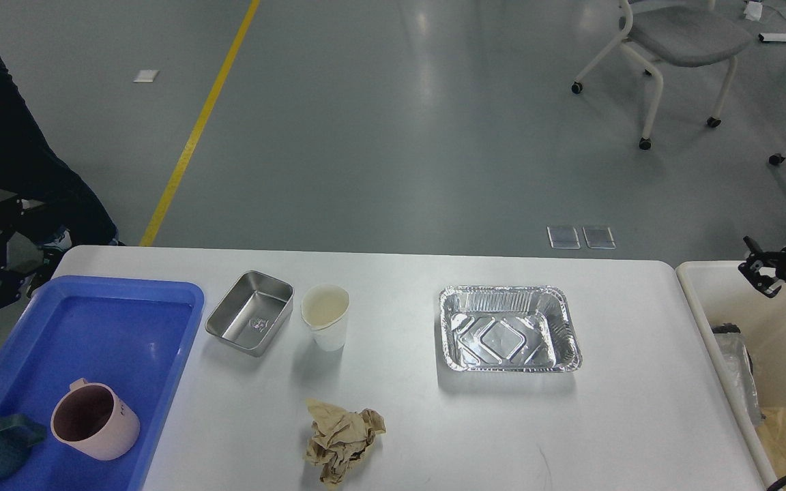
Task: Tidy desktop
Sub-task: 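Raise the left gripper away from the bin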
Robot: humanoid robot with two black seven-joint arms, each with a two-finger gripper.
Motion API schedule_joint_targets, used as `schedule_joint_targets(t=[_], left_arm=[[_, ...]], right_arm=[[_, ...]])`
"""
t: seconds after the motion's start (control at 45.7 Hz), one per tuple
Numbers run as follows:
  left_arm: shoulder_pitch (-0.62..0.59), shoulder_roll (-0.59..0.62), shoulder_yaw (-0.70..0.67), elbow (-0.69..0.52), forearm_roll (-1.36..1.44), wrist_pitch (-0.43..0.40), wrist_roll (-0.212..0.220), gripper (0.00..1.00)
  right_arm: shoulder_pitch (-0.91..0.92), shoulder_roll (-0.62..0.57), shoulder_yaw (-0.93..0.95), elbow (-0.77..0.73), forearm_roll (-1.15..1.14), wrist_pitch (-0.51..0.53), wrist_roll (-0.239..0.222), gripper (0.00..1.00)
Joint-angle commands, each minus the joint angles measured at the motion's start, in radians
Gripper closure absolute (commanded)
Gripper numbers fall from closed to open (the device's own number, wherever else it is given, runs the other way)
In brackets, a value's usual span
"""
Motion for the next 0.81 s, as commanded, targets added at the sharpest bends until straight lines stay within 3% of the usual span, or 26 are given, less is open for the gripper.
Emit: schedule_joint_targets(t=[0.0, 0.219, 0.46, 0.635, 0.788], left_arm=[[0.002, 0.158, 0.133, -0.123, 0.009, -0.004, -0.008, 0.04], [0.005, 0.413, 0.167, -0.308, 0.081, -0.086, -0.008, 0.04], [0.016, 0.674, 0.236, -0.365, 0.090, -0.227, -0.014, 0.04], [0.009, 0.712, 0.238, -0.364, 0.089, -0.267, -0.010, 0.04], [0.005, 0.696, 0.230, -0.364, 0.089, -0.241, 0.046, 0.04]], right_arm=[[-0.001, -0.003, 0.024, 0.000, 0.000, 0.012, 0.000, 0.00], [-0.001, -0.009, 0.037, 0.000, 0.000, 0.014, 0.000, 0.00], [0.002, -0.036, 0.067, 0.000, 0.002, 0.021, -0.001, 0.00], [0.002, -0.038, 0.068, -0.001, 0.002, 0.021, 0.000, 0.00], [0.000, -0.038, 0.068, -0.001, 0.002, 0.023, -0.001, 0.00]])
